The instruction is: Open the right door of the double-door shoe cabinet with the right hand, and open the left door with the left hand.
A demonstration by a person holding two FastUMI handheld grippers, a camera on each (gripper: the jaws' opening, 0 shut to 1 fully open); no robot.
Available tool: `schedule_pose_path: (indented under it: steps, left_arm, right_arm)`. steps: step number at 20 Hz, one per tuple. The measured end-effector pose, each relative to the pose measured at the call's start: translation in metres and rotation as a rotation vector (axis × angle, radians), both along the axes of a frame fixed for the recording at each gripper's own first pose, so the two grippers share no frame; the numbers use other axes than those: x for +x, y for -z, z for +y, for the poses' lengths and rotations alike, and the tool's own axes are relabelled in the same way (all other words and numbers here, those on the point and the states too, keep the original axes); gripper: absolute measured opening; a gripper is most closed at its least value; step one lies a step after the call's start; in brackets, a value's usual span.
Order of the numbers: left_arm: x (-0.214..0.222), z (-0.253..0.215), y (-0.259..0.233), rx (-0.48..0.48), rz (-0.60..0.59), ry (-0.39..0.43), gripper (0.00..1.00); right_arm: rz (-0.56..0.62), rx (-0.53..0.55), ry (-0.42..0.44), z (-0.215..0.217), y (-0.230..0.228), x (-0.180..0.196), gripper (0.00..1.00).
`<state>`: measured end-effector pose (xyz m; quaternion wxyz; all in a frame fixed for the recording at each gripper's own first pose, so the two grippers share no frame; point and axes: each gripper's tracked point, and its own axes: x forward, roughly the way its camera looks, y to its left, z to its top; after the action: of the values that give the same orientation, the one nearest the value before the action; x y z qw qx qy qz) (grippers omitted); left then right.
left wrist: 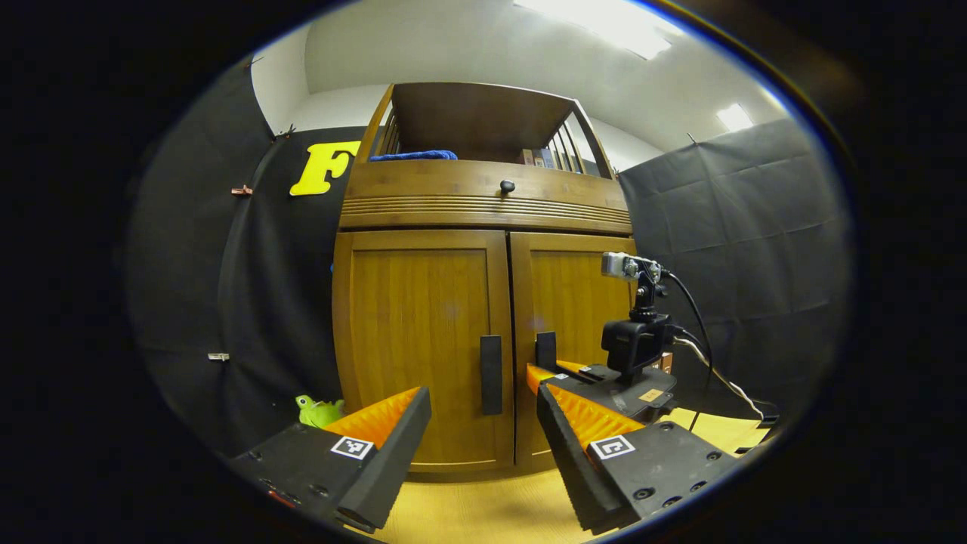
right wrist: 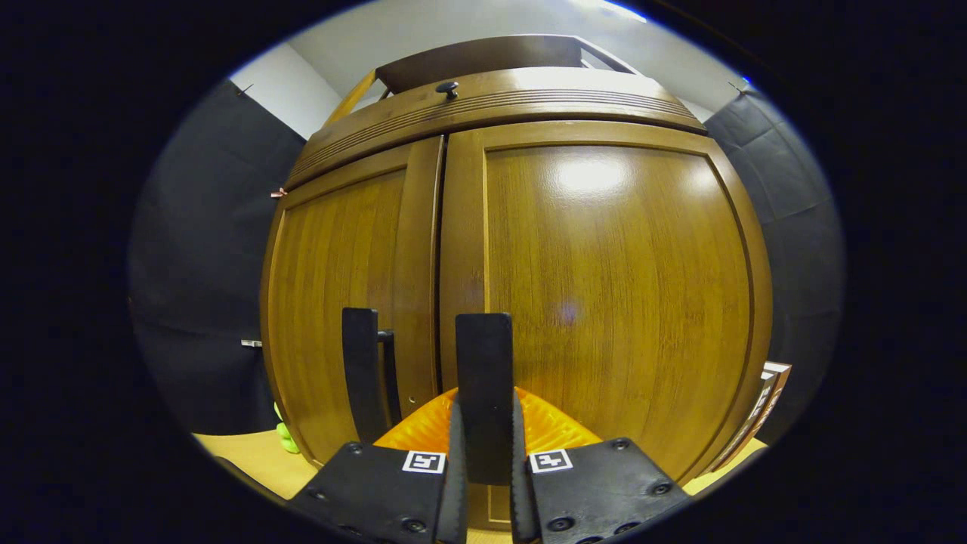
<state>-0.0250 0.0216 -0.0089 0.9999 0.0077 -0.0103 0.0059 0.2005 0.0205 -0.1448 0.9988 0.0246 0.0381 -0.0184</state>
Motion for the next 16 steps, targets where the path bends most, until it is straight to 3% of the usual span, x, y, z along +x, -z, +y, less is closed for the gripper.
schedule_pose_path:
  steps: [4, 7, 16]
  left_arm:
    - [-0.007, -0.001, 0.001, -0.003, -0.002, 0.0, 0.87]
    - [-0.011, 0.0, 0.001, -0.021, -0.003, -0.001, 0.88]
    - [-0.014, -0.02, 0.007, -0.019, 0.023, 0.013, 0.89]
  right_arm:
    - [0.036, -0.01, -0.032, 0.003, -0.002, -0.013, 0.29]
    - [0.06, -0.039, -0.086, 0.005, -0.007, -0.035, 0.26]
    - [0.082, -0.022, -0.161, -0.012, -0.032, -0.122, 0.26]
